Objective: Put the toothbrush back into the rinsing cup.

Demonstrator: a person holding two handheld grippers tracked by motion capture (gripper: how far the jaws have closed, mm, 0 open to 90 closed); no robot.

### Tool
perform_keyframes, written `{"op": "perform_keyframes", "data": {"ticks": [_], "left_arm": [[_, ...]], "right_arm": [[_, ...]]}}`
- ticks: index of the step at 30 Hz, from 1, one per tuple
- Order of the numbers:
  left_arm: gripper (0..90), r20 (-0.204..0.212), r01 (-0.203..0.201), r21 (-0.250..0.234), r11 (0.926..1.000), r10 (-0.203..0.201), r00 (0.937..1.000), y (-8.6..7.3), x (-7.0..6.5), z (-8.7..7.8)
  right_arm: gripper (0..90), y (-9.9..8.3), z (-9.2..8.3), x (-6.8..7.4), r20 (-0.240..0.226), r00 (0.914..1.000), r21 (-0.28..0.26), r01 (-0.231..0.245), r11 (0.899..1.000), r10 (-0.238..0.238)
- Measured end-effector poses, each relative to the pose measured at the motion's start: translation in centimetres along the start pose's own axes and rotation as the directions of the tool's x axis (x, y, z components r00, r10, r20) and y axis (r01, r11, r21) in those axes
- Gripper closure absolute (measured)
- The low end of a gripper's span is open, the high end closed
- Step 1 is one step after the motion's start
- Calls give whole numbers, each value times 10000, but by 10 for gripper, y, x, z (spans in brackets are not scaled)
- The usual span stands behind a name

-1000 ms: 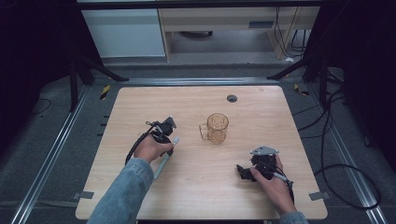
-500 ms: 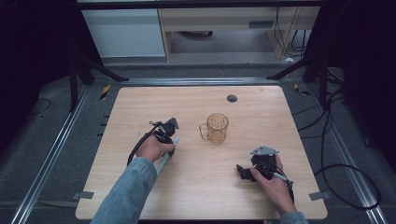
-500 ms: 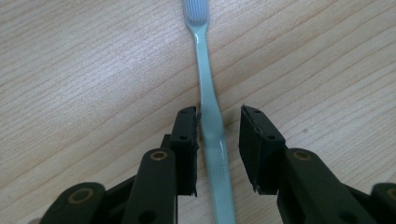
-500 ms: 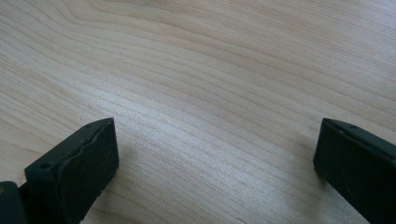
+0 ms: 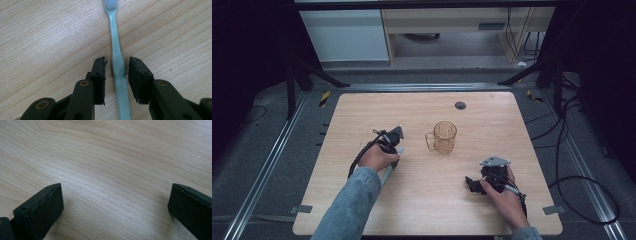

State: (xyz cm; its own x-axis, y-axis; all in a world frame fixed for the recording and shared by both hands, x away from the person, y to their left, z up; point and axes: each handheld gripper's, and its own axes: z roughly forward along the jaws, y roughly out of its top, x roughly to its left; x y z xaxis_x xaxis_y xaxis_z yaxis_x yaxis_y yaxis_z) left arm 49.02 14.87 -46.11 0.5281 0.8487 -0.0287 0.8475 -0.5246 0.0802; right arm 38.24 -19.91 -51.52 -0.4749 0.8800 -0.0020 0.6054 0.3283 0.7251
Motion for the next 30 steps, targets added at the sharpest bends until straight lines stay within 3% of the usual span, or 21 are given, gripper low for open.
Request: {"op": "perform_keyframes", "data": {"ticks": [8, 18, 26, 30], "left_arm": [[663, 50, 37, 21, 10000, -38, 10000, 2, -3, 2], [758, -95, 53, -100, 9999, -54, 9999, 2, -3, 2], [786, -440, -249, -289, 9993, 236, 9988, 0, -6, 3], [788, -256, -250, -523, 9983, 237, 9994, -2, -4, -1]], "right_arm": [[4, 0, 0, 0, 5, 10000, 1, 17, 10000, -17], [4, 0, 0, 0, 4, 10000, 0, 18, 10000, -18], [4, 0, 0, 0, -2, 10000, 1, 12, 10000, -12], [4, 0, 0, 0, -5, 10000, -2, 15, 10000, -15]]}}
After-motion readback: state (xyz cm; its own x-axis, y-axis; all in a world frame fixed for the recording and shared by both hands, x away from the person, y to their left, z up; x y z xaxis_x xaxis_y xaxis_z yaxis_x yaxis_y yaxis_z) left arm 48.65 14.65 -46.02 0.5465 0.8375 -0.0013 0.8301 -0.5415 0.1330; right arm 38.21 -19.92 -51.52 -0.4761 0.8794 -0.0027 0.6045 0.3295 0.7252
